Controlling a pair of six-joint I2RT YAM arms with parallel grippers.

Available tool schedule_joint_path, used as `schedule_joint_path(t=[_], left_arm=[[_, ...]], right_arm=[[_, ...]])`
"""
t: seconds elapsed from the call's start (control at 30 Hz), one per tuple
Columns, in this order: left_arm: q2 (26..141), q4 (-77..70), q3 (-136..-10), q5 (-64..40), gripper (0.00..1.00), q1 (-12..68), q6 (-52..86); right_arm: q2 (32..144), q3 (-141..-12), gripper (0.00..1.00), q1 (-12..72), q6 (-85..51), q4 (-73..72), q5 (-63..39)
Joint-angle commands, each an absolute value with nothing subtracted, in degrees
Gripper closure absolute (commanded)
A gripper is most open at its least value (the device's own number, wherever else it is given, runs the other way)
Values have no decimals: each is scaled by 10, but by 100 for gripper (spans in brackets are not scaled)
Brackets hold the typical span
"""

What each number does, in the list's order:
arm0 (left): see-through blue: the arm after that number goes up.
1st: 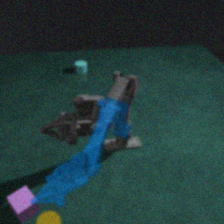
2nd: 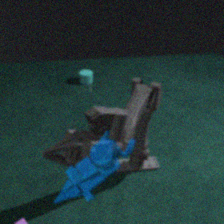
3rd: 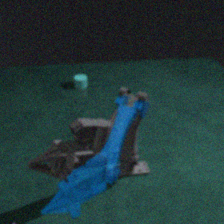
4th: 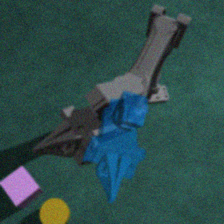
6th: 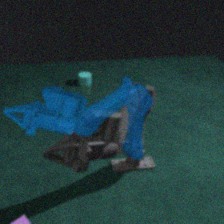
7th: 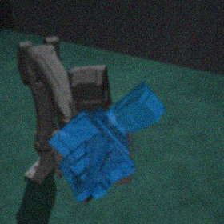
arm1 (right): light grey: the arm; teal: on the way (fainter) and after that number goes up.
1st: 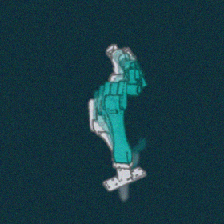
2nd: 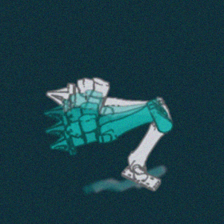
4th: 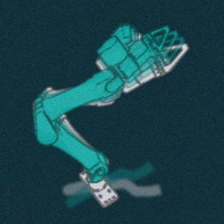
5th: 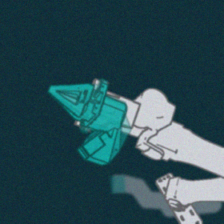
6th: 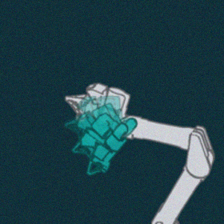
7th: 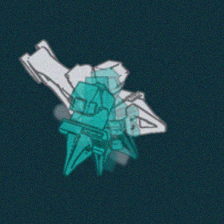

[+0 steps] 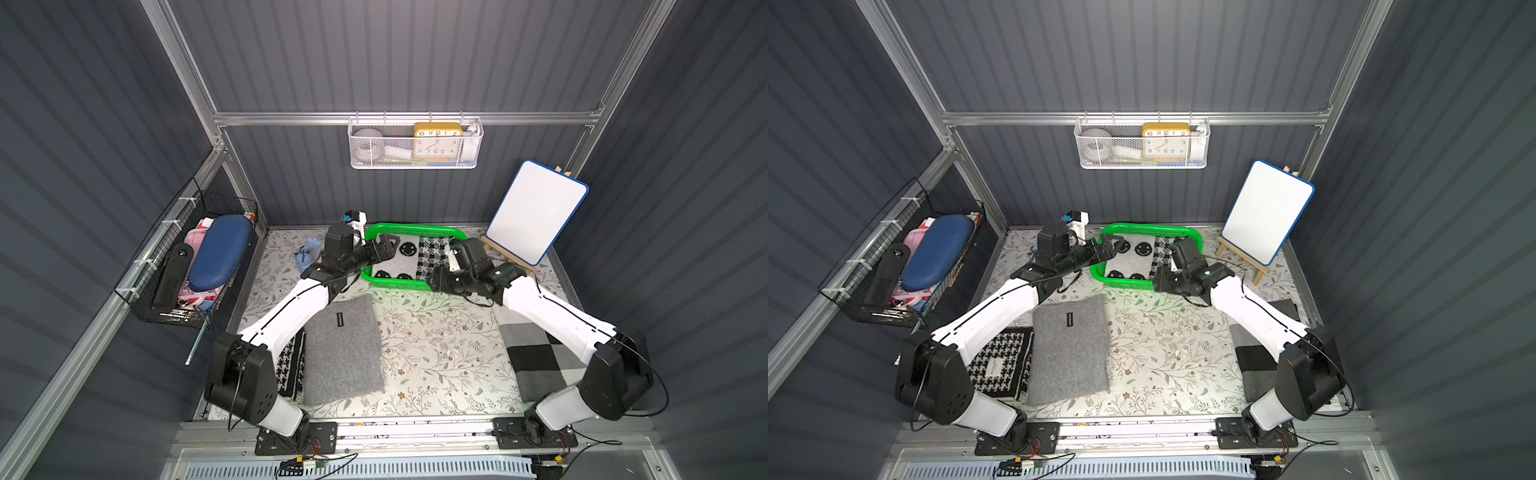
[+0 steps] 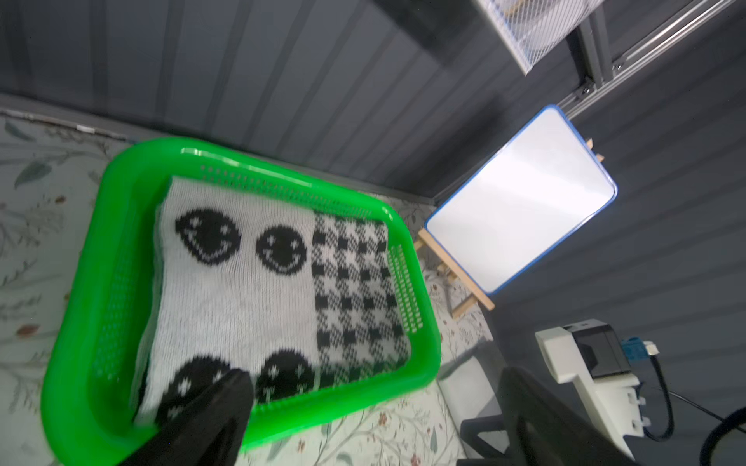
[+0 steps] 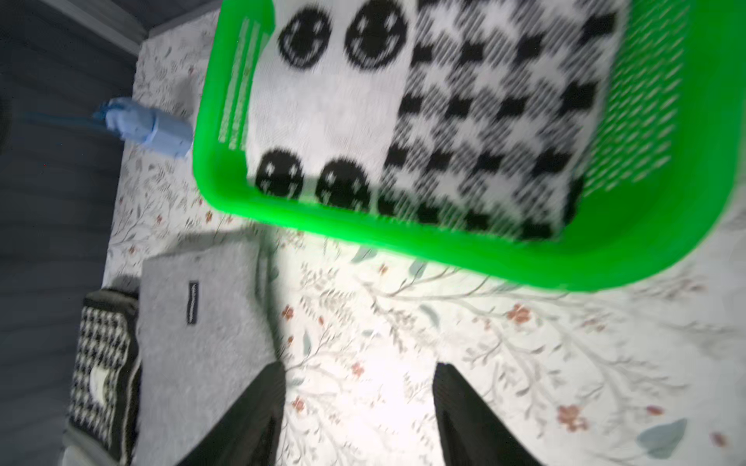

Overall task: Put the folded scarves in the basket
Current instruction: Place the scarf in the basket, then adjust the scarf at the center of the board.

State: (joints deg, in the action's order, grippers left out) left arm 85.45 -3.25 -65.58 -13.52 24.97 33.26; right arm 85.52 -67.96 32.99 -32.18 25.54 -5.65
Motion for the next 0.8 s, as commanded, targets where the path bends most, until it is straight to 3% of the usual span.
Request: schedule_joint_path(t=[0.0,0.3,0.77], left_arm=[[782,-45,-570,-147,1,254,356],[611,39,-427,-82,1,254,364],[528,80,-322,-25,1,254,456]], right_arm=[[842,-621,36,391,-408,157,-55],[966,-635,36,507,-475,80,-22],[1168,-767,38,535,-513,43,-62]])
